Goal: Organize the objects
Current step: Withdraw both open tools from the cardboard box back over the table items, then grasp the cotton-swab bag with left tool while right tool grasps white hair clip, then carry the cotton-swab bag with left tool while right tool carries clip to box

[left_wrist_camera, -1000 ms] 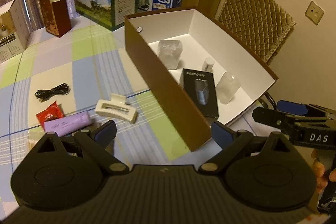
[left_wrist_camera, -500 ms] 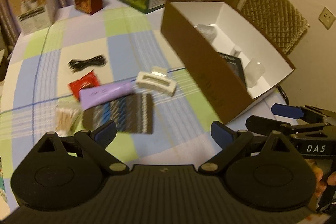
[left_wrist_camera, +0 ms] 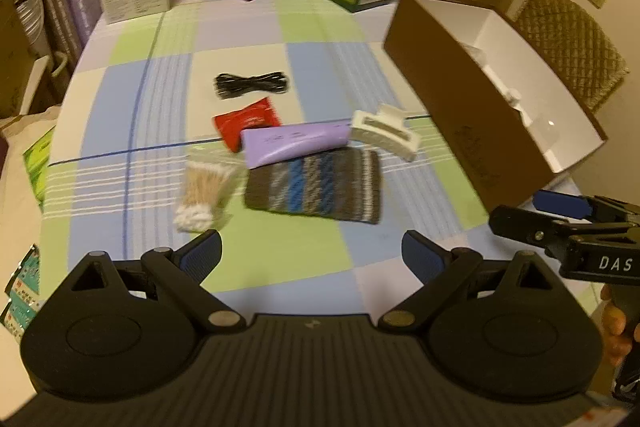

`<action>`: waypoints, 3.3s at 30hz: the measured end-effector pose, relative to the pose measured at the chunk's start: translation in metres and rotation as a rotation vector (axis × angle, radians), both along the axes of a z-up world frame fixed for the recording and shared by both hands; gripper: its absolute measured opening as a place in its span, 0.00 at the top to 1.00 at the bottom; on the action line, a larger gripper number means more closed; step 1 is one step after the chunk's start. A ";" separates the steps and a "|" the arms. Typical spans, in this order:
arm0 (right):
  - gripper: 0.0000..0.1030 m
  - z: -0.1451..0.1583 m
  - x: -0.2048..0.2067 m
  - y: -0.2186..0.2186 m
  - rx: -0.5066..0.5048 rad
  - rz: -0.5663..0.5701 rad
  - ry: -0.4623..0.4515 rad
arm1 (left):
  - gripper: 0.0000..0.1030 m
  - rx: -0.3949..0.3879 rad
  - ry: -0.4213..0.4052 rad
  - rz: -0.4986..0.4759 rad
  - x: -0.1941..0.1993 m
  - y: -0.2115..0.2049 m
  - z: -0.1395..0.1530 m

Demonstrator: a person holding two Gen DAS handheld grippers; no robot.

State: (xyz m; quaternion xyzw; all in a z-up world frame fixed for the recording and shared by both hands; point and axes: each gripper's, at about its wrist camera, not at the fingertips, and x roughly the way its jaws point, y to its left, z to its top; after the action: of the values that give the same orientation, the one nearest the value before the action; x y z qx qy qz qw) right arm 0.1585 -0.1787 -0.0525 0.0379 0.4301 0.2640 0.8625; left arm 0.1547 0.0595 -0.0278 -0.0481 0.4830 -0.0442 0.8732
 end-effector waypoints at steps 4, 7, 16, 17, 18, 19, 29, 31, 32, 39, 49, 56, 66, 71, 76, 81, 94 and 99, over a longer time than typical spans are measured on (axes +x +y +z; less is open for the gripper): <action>0.13 -0.006 0.004 0.010 -0.013 0.007 0.003 | 0.08 0.013 0.017 0.037 0.002 0.018 -0.008; 0.13 -0.010 0.007 0.018 -0.026 0.014 0.007 | 0.08 0.020 0.029 0.064 0.003 0.030 -0.015; 0.13 -0.024 0.029 0.041 -0.069 0.028 -0.009 | 0.10 0.051 0.023 0.100 0.013 0.057 -0.033; 0.13 -0.026 0.032 0.042 -0.076 0.027 -0.013 | 0.10 0.055 0.018 0.099 0.015 0.060 -0.035; 0.13 -0.027 0.036 0.044 -0.085 0.026 -0.018 | 0.11 0.058 0.016 0.097 0.018 0.062 -0.037; 0.13 -0.029 0.039 0.046 -0.096 0.025 -0.023 | 0.11 0.063 0.015 0.098 0.021 0.064 -0.039; 0.13 -0.042 0.064 0.054 -0.143 0.025 -0.030 | 0.15 0.104 0.023 0.061 0.055 0.074 -0.064; 0.13 -0.045 0.068 0.056 -0.156 0.026 -0.028 | 0.17 0.111 0.030 0.047 0.061 0.073 -0.070; 0.13 -0.047 0.070 0.056 -0.161 0.026 -0.029 | 0.19 0.115 0.034 0.040 0.065 0.073 -0.073; 0.13 -0.051 0.084 0.063 -0.184 0.039 -0.040 | 0.31 0.118 0.079 0.019 0.088 0.072 -0.094; 0.20 -0.059 0.113 0.072 -0.224 0.075 -0.061 | 0.66 0.134 0.088 0.054 0.109 0.076 -0.109; 0.26 -0.083 0.133 0.084 -0.301 0.130 -0.036 | 0.71 0.109 0.102 0.198 0.112 0.097 -0.107; 0.67 -0.099 0.138 0.088 -0.339 0.154 -0.022 | 0.71 0.112 0.099 0.185 0.105 0.100 -0.107; 0.67 -0.096 0.121 0.078 -0.357 0.067 -0.001 | 0.71 0.125 0.103 0.171 0.101 0.098 -0.106; 0.67 -0.091 0.089 0.064 -0.361 -0.005 0.042 | 0.71 0.140 0.108 0.149 0.089 0.093 -0.106; 0.68 -0.084 0.057 0.040 -0.306 -0.008 0.095 | 0.71 0.140 0.121 0.119 0.066 0.084 -0.104; 0.68 -0.074 -0.010 -0.022 -0.229 0.040 0.192 | 0.72 0.098 0.156 -0.062 -0.008 0.040 -0.099; 0.45 -0.067 -0.018 -0.027 -0.206 0.071 0.150 | 0.71 0.065 0.164 -0.147 -0.021 0.018 -0.097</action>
State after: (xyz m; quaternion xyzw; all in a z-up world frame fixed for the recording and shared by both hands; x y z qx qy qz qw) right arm 0.1408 -0.2058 -0.1200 -0.0462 0.5194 0.2451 0.8173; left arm 0.1334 0.0778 -0.1246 0.0121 0.5561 -0.0882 0.8263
